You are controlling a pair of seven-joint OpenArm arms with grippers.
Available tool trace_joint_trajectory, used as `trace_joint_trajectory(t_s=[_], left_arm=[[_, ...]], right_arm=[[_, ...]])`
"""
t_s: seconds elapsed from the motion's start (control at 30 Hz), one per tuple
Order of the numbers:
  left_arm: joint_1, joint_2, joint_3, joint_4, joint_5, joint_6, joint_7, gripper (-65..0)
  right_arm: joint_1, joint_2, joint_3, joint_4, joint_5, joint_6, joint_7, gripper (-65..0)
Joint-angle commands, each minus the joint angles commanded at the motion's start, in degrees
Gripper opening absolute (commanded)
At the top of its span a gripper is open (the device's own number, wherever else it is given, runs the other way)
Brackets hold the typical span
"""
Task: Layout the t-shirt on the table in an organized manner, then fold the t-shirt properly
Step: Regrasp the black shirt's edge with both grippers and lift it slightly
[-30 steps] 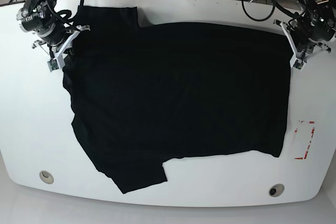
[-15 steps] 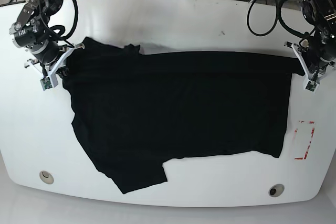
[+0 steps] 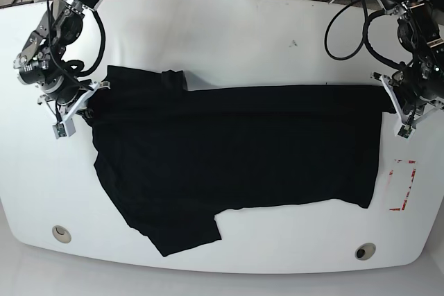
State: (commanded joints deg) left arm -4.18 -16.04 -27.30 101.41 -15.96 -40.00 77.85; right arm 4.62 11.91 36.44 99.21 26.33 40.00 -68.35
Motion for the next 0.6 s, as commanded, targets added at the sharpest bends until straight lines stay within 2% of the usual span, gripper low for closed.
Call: trace_joint_trajectory(t_s=[0.23,0.3,0.33,0.4,0.47,0.5,0.57,0.6], left_arm=[[-4.48,-0.26,3.34,-9.32,0.0,0.0,-4.92,-60.7],[-5.19,-0.35,4.31,-10.73,0.09,0.0,-5.63,-60.3],[-5.71,-0.88,5.1,-11.69,0.18,0.0,-5.89,-58.6],[-6.86,-1.23,6.24,-13.36,1.41,0.0,-5.89,-51.1],[-7.65,-1.23,6.59,-14.15,3.16,0.0,-5.89,-42.6],[-8.18,-1.23,6.59,-14.07,4.57,0.0,-5.89,-36.3],[-8.79,-1.14,6.42,-13.54,5.63,0.0,-5.71,-29.0],[-8.79,-1.14,6.42,-12.75,5.89,0.0,-5.71,-27.5]], right_arm=[[3.08,0.0,0.0,-3.6,-0.09,0.0,0.26,-64.5],[3.52,0.0,0.0,-4.04,-0.09,0.0,0.26,-61.7],[3.96,0.0,0.0,-4.04,-0.18,0.0,0.26,-56.4],[4.04,0.0,0.0,-3.87,-0.18,0.0,0.26,-43.4],[4.04,0.09,0.0,-3.52,-0.18,0.0,0.26,-30.9],[3.96,0.18,0.0,-2.81,-0.09,0.0,0.26,-22.4],[3.52,1.14,0.09,-0.26,0.0,0.0,0.0,-12.7],[2.9,1.32,0.09,1.23,0.18,0.0,-0.26,-10.3]])
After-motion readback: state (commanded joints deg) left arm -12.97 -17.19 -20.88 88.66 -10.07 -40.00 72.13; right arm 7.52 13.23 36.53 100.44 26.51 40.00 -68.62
